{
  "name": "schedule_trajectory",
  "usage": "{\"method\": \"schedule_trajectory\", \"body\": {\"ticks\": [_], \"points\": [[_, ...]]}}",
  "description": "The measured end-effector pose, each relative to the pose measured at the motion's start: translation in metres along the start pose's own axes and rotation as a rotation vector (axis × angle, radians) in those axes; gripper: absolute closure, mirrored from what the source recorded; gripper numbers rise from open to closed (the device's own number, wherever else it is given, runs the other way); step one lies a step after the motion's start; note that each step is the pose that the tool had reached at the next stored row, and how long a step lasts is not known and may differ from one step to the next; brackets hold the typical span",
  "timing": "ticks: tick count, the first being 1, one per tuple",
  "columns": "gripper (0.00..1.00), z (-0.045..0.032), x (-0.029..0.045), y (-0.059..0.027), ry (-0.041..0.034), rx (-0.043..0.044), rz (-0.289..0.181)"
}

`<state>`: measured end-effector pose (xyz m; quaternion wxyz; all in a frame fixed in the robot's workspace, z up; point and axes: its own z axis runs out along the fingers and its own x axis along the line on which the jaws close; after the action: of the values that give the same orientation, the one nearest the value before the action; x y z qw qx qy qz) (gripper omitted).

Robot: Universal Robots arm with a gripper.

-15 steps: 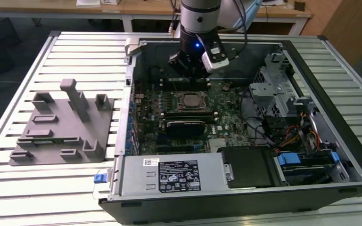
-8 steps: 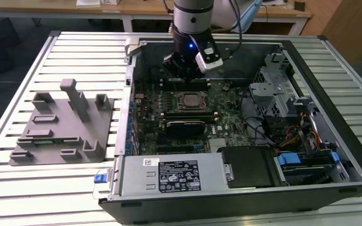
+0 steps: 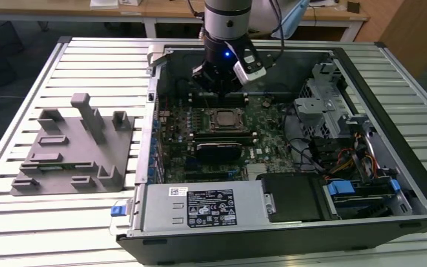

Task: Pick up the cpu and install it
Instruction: 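Install the first cpu locking lever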

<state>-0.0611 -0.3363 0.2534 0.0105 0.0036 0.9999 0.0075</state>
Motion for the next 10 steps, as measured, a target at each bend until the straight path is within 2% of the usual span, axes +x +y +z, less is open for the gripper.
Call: {"method": "schedule_trajectory", "body": {"ticks": [10], "points": [[0.89,0.0000,0.0021,0.0000,0.0000,-0.0001,0.000]]}}
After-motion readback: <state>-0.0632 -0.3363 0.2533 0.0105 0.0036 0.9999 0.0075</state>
